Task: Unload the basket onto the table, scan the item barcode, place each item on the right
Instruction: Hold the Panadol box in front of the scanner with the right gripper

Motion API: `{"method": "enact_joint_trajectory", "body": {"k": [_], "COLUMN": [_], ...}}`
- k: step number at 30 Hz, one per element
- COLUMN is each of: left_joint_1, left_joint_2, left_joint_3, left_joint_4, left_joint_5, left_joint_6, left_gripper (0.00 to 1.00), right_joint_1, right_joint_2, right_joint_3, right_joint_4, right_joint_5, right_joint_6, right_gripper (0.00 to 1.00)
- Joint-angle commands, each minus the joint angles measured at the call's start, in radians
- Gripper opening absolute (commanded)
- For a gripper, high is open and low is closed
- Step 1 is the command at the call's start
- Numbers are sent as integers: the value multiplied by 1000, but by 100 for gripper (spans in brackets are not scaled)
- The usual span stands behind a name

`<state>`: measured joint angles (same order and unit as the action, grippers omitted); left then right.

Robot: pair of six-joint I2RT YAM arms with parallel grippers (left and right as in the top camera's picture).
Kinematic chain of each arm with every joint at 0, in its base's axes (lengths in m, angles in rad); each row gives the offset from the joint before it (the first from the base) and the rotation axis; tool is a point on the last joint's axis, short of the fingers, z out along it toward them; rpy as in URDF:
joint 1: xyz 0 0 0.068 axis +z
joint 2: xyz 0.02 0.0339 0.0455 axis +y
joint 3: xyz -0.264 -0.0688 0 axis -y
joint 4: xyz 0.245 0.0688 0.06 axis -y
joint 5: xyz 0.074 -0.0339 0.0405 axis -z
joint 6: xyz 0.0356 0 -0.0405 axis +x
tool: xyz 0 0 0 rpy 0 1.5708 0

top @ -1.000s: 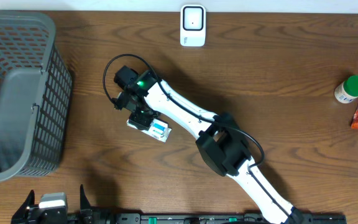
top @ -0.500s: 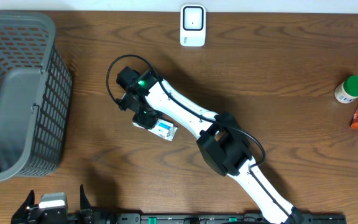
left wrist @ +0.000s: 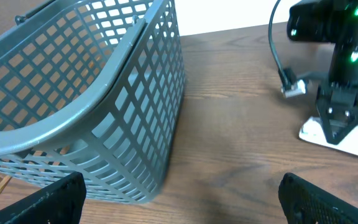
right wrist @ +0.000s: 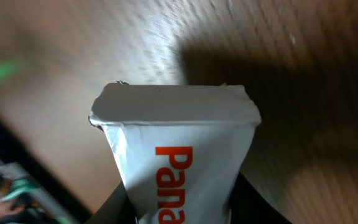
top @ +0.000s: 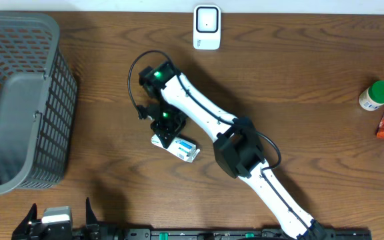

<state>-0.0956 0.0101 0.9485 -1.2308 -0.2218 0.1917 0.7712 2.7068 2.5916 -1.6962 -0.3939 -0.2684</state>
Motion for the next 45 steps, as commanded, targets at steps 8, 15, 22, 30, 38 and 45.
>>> {"method": "enact_joint_trajectory", "body": {"k": [8, 15, 22, 30, 38, 45], "left_joint_1": [-4, -4, -4, -4, -4, -4], "left_joint_2": [-7, -7, -7, -7, -7, -7], "left_joint_3": [-2, -2, -2, -2, -2, -2], "left_joint_4": [0, 0, 0, 0, 0, 0], "left_joint_5": [1, 1, 1, 1, 1, 1], "left_joint_6": [14, 14, 14, 14, 14, 14], "left_gripper": [99, 99, 99, 99, 99, 99], "right_joint_1": [-111, -163, -200, -243, -281, -289], "right_joint_2": [-61, -91, -91, -91, -91, -91], "right_joint_3": [79, 79, 79, 79, 79, 79], "right_joint_4": [-3, -2, 45, 246, 433, 683], "right_joint_5": [-319, -446, -233, 169, 373, 606], "right_joint_6": [39, 42, 19, -9, -107, -234], "right_gripper": [22, 23, 21, 24, 25, 22]}}
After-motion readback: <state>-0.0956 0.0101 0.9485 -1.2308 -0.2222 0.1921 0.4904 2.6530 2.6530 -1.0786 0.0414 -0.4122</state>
